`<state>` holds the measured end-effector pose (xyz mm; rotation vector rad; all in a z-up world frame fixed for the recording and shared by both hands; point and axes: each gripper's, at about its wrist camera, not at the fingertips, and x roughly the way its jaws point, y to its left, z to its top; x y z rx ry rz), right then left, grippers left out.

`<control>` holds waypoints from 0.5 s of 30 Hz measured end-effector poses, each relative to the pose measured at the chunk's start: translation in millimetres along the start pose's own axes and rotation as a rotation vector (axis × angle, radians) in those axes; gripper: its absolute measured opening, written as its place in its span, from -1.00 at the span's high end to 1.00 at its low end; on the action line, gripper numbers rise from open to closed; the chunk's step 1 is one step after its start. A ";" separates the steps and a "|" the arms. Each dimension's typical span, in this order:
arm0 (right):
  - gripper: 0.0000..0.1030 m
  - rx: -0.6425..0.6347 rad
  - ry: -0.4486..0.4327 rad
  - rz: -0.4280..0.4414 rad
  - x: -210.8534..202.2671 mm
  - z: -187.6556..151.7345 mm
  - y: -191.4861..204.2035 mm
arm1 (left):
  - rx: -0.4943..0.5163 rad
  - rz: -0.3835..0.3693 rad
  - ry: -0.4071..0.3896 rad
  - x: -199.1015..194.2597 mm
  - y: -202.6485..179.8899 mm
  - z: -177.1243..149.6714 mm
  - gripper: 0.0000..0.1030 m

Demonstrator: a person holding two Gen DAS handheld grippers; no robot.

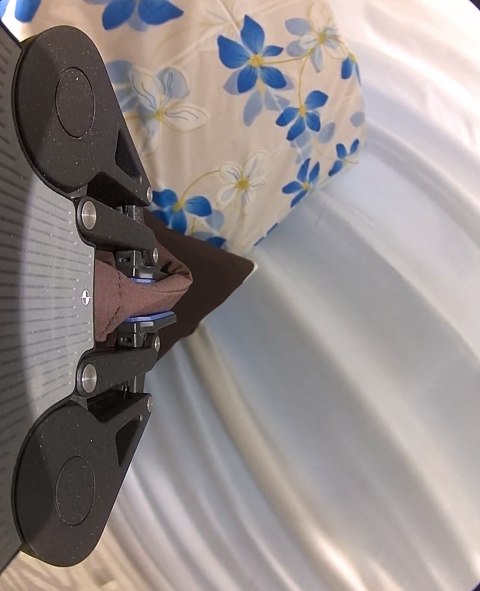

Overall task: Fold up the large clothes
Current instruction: 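Grasp the folded coat edge with both grippers and lift it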

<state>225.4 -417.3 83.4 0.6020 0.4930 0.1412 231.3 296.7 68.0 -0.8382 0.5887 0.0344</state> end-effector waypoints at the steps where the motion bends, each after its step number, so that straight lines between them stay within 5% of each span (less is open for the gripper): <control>1: 0.82 0.018 -0.009 -0.022 6.0 4.2 -2.0 | 0.000 0.018 0.002 10.2 -1.1 3.2 0.65; 8: 0.82 0.045 -0.016 -0.148 66.1 14.3 3.3 | 0.027 0.071 0.017 66.9 -11.6 17.1 0.64; 15: 0.82 0.046 -0.002 -0.173 105.1 21.6 -0.7 | 0.034 0.097 0.055 118.0 -2.8 24.9 0.51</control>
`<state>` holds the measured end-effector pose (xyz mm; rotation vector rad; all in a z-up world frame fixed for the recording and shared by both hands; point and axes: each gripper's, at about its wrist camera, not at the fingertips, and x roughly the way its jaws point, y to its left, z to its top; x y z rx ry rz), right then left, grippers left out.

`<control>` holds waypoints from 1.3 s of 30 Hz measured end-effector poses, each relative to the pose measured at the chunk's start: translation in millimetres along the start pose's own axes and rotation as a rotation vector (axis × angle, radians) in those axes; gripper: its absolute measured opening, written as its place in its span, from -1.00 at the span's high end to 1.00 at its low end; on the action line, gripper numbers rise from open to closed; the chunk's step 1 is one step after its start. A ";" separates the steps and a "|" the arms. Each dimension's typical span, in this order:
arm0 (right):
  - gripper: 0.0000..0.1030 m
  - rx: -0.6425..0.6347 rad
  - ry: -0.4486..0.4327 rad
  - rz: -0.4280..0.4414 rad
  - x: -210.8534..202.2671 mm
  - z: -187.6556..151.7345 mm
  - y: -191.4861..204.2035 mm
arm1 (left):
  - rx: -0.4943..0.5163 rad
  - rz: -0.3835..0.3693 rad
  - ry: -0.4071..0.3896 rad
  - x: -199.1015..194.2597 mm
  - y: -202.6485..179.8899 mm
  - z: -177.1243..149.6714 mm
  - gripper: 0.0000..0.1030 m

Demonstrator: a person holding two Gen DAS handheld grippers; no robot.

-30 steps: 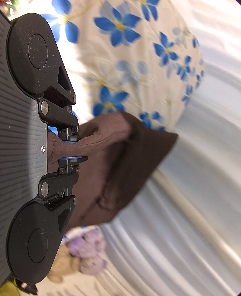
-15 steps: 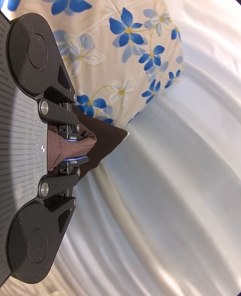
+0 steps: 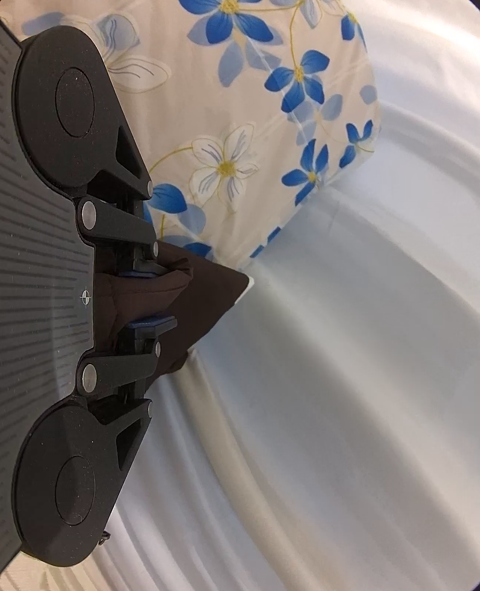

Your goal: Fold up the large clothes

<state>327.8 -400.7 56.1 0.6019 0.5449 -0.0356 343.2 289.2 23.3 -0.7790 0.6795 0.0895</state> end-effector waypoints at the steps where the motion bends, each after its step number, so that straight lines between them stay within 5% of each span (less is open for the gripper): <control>1: 0.82 -0.003 0.004 -0.003 5.5 0.7 -0.1 | 0.000 0.006 0.003 7.1 0.7 1.2 0.48; 5: 0.80 -0.036 0.015 -0.015 27.9 4.0 2.3 | 0.000 0.007 0.012 30.9 5.2 4.7 0.32; 8: 0.59 -0.041 0.021 -0.004 41.7 6.0 2.3 | -0.006 0.016 -0.023 39.2 11.6 5.2 -0.26; 9: 0.53 -0.030 0.021 0.008 43.7 6.0 0.7 | 0.005 0.051 -0.060 37.4 13.2 5.3 -0.60; 13: -0.40 -0.086 -0.065 -0.037 43.6 1.8 -7.6 | 0.093 0.065 -0.122 37.9 22.6 9.0 -0.74; 21: -0.40 -0.221 0.092 -0.102 92.8 -15.5 -23.0 | 0.268 0.068 0.025 94.2 11.1 -15.6 -0.84; 23: -0.40 -0.230 0.128 -0.117 105.9 -15.9 -25.9 | 0.311 0.067 0.039 102.6 9.9 -21.8 -0.80; 25: -0.35 -0.226 0.156 -0.098 114.9 -15.8 -26.9 | 0.343 0.089 0.038 105.7 7.1 -24.9 -0.36; 29: 0.41 -0.285 0.156 -0.109 117.7 -21.2 -18.2 | 0.368 0.121 0.013 100.2 0.9 -27.8 0.24; 31: 0.63 -0.327 0.129 -0.127 114.9 -26.5 -12.2 | 0.382 0.138 0.001 94.8 -5.0 -26.9 0.61; 35: 0.80 -0.413 0.024 -0.154 90.6 -33.7 10.0 | 0.382 0.061 -0.090 53.1 -26.4 -15.9 0.68; 39: 0.81 -0.411 -0.141 -0.084 47.3 -10.0 37.8 | 0.406 0.013 -0.211 24.5 -65.8 9.8 0.68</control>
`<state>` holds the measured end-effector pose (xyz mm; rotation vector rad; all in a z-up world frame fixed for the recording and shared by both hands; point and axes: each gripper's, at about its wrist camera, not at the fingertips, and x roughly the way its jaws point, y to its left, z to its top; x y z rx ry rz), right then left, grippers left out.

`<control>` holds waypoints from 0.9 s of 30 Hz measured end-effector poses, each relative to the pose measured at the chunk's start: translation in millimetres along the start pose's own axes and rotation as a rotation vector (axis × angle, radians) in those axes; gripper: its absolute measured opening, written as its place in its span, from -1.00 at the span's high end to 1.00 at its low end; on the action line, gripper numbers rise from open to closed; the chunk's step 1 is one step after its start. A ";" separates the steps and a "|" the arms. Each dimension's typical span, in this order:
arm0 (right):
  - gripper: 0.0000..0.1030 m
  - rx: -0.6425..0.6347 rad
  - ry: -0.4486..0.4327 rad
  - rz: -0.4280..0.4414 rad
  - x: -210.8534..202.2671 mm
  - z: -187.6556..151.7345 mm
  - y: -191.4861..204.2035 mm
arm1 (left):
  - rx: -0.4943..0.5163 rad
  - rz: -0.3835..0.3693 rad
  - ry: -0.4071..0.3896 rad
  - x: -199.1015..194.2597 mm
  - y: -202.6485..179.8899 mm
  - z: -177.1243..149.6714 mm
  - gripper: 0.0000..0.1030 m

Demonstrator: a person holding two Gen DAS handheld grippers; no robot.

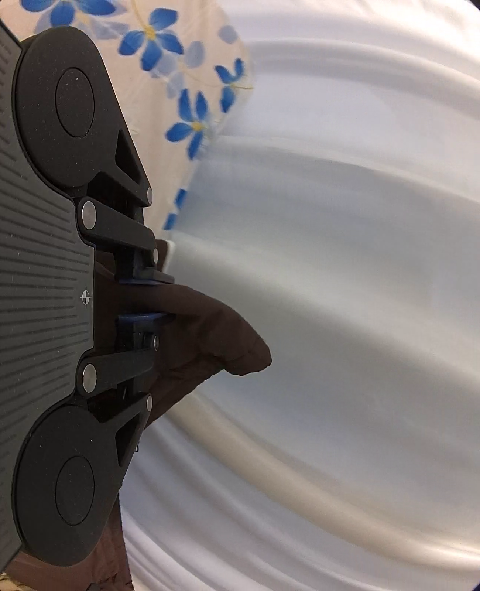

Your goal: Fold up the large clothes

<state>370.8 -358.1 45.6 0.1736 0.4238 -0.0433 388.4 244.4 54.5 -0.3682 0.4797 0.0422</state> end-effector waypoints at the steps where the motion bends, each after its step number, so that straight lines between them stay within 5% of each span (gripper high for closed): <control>1: 0.81 0.012 -0.037 0.013 -5.1 12.5 2.3 | 0.011 0.019 -0.024 2.5 -6.7 8.7 0.68; 7: 0.80 -0.008 -0.151 -0.099 25.4 47.3 26.4 | 0.043 0.224 -0.084 69.4 -17.8 0.3 0.56; 11: 0.79 -0.065 -0.070 -0.206 83.2 10.7 32.7 | 0.054 0.448 -0.058 117.5 0.9 -46.9 0.68; 14: 0.72 -0.086 0.022 -0.249 114.4 -27.0 25.5 | -0.052 0.492 0.032 136.0 30.3 -68.2 0.66; 18: 0.63 -0.125 0.066 -0.269 132.0 -58.4 23.3 | -0.145 0.487 0.085 136.6 49.3 -74.2 0.45; 22: 0.52 -0.118 0.128 -0.271 134.9 -49.4 18.2 | -0.046 0.473 -0.035 104.9 27.3 -56.1 0.00; 24: 0.52 -0.066 0.066 -0.296 116.9 -36.9 16.2 | 0.059 0.429 -0.093 94.9 -5.3 -44.2 -0.09; 27: 0.52 0.036 -0.126 -0.306 83.5 -15.9 34.6 | 0.084 0.215 -0.108 92.2 -60.1 -37.9 -0.22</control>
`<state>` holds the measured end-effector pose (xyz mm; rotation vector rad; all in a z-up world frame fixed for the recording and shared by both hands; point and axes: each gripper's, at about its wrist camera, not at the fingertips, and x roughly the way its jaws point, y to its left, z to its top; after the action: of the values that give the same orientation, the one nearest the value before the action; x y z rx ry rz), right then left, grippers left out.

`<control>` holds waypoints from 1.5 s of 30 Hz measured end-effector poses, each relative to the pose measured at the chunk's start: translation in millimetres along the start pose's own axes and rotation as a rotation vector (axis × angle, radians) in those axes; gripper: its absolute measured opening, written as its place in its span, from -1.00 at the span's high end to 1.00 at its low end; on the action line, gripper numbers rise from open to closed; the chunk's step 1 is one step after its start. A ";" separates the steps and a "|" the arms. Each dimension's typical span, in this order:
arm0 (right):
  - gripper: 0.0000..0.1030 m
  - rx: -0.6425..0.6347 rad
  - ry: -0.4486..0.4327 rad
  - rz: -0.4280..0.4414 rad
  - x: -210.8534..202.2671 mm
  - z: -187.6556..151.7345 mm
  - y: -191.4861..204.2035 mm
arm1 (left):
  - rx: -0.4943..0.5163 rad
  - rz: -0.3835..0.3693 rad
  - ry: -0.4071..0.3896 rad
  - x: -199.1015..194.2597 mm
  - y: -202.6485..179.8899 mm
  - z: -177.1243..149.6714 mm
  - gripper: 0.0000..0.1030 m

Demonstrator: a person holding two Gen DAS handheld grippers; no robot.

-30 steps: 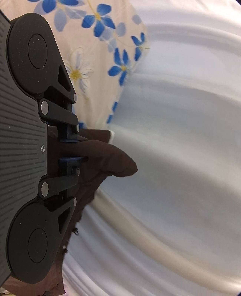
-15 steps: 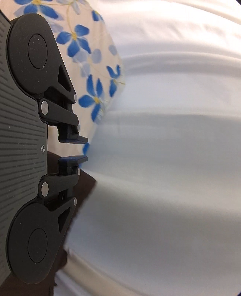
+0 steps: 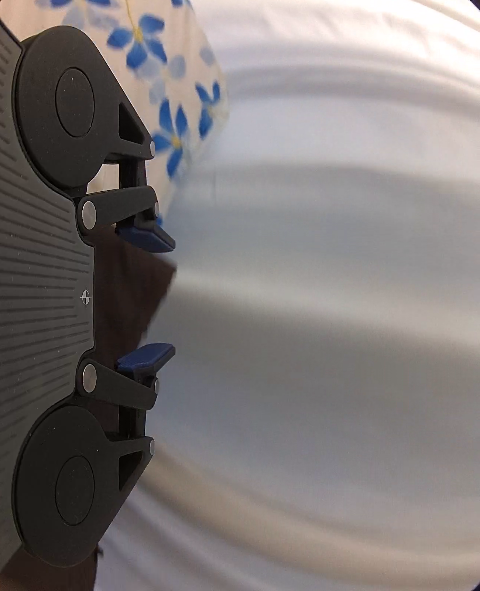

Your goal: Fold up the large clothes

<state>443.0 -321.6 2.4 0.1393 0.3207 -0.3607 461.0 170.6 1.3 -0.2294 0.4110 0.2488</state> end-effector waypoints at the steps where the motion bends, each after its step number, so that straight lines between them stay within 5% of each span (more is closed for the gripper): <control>1: 0.52 0.045 -0.001 0.077 -6.0 6.9 11.5 | 0.014 -0.064 -0.002 0.3 -20.8 0.0 -0.34; 3: 0.56 0.098 0.082 0.293 -9.7 11.4 48.6 | 0.072 -0.153 0.001 8.3 -62.6 -7.8 -0.47; 5: 0.80 0.130 0.233 0.532 -3.3 2.0 91.4 | 0.136 -0.192 0.035 26.2 -95.5 -23.8 -0.47; 8: 0.90 0.134 0.399 0.687 10.1 -31.3 139.4 | 0.172 -0.182 0.099 54.8 -114.5 -53.6 -0.47; 12: 1.00 0.117 0.336 0.699 18.5 -82.2 134.9 | 0.207 -0.161 0.090 75.3 -115.0 -84.7 -0.51; 18: 1.00 0.140 0.330 0.724 16.8 -75.8 131.6 | 0.166 -0.172 0.116 84.6 -104.9 -70.2 -0.55; 22: 1.00 0.065 0.322 0.721 15.4 -67.9 125.9 | 0.217 -0.083 0.113 90.2 -87.8 -48.9 -0.51; 25: 1.00 -0.041 0.273 0.588 28.2 -54.8 107.5 | 0.274 0.034 0.123 103.3 -73.2 -32.8 -0.51; 29: 1.00 0.003 0.341 0.453 65.6 -43.0 57.3 | 0.227 0.027 0.183 121.2 -59.1 -29.9 -0.56; 31: 1.00 0.089 0.370 0.460 77.8 -49.2 39.8 | 0.257 0.044 0.183 125.6 -63.9 -36.0 -0.64; 35: 1.00 0.005 0.354 0.419 74.7 -54.8 55.5 | 0.305 0.063 0.201 132.0 -73.2 -39.4 -0.69; 45: 1.00 0.166 0.388 0.505 81.7 -54.6 26.3 | 0.269 0.031 0.206 114.2 -64.2 -34.2 -0.76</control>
<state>509.6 -313.4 -74.1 0.4463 0.6218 0.1465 568.1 122.5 -66.3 0.0158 0.6472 0.1982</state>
